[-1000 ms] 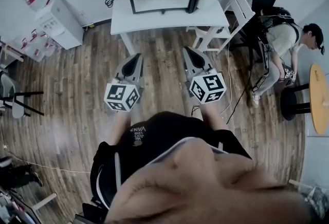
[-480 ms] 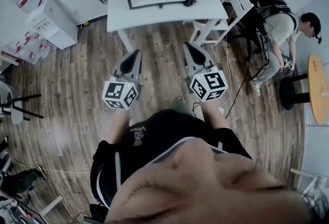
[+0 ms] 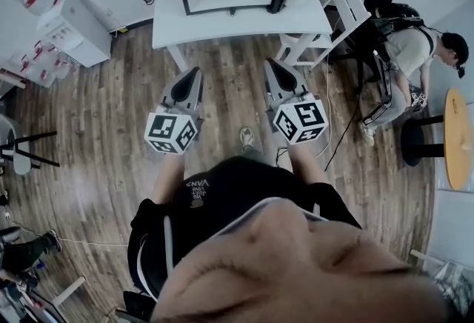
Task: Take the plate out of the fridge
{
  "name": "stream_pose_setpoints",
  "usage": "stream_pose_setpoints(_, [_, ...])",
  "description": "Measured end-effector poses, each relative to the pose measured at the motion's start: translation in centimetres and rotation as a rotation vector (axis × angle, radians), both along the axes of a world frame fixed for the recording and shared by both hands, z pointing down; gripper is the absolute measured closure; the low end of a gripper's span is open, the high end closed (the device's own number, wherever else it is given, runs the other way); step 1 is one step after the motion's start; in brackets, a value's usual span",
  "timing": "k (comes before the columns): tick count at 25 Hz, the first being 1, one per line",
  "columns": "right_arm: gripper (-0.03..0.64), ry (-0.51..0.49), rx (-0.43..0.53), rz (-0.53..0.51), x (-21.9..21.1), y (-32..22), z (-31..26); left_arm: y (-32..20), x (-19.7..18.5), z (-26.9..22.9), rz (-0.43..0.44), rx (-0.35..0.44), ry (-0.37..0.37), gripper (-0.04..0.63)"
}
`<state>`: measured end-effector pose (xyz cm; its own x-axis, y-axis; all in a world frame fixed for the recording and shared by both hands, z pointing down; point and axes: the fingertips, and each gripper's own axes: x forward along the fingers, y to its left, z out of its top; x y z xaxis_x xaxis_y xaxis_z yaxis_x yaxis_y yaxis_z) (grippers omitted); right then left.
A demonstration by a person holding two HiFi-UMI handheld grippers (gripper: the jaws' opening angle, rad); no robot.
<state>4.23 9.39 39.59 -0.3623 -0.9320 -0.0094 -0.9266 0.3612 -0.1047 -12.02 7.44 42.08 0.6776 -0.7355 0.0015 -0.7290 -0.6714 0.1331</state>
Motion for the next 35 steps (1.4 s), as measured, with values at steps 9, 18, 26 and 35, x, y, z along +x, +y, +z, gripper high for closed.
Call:
stream_pose_setpoints(9, [0.606, -0.004, 0.011, -0.033, 3.0, -6.3, -0.5, -5.7, 3.1, -0.5, -0.031, 0.003, -0.004, 0.578])
stream_pose_setpoints(18, [0.607, -0.007, 0.015, -0.098, 5.9, -12.2, -0.7, -10.6, 6.1, -0.4, -0.092, -0.009, 0.006, 0.578])
stream_pose_setpoints(26, [0.606, -0.003, 0.003, -0.158, 7.9, -16.2, 0.0, -13.7, 8.2, -0.2, -0.15, -0.011, 0.003, 0.578])
stream_pose_setpoints(35, [0.606, -0.007, -0.008, -0.177, 7.8, -19.1, 0.7, -16.2, 8.3, 0.3, -0.161, -0.021, 0.004, 0.578])
